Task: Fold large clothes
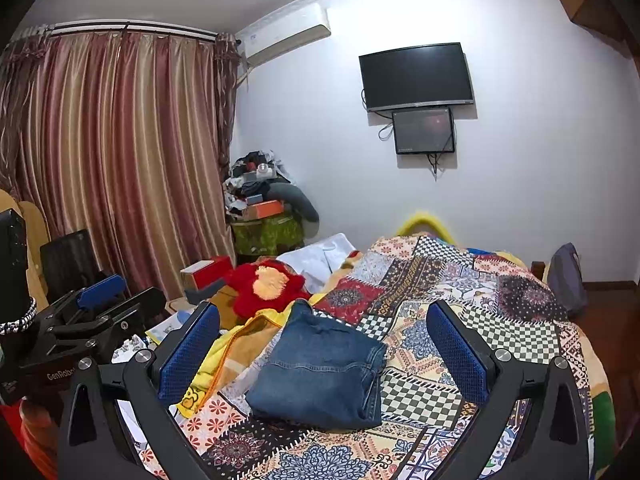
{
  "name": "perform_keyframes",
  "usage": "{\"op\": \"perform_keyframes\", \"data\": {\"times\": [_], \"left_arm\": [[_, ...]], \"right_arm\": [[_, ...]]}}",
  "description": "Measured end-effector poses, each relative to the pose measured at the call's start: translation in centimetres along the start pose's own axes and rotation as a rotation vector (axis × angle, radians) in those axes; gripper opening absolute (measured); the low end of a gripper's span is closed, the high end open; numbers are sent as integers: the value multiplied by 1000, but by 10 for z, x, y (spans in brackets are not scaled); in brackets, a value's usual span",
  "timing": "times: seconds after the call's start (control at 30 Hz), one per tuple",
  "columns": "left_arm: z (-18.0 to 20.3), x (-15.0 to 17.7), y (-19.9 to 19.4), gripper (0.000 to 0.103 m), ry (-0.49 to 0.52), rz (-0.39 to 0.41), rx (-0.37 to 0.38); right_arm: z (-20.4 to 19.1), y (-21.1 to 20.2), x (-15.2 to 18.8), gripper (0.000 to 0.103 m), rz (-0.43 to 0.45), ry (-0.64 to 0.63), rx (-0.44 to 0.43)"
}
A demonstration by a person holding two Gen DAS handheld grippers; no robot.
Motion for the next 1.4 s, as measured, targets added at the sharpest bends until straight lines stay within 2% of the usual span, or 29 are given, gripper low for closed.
{"op": "perform_keyframes", "data": {"times": [0.67,1.4], "left_arm": [[-6,4,3,103,-15,-5,3],[12,6,5,103,-28,-10,19]], "right_arm": [[3,1,0,103,-7,9,3],[3,1,-1,103,-6,4,7]]}}
Point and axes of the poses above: each gripper's, at about its wrist camera, not at the fingertips, and y roughly the way its jaws point, z to its right, x to its underside, the point moved 9 cm from there along y, roughly the way its jaws point, and after that the axes turned 13 degrees about z, right-handed, at the moved point
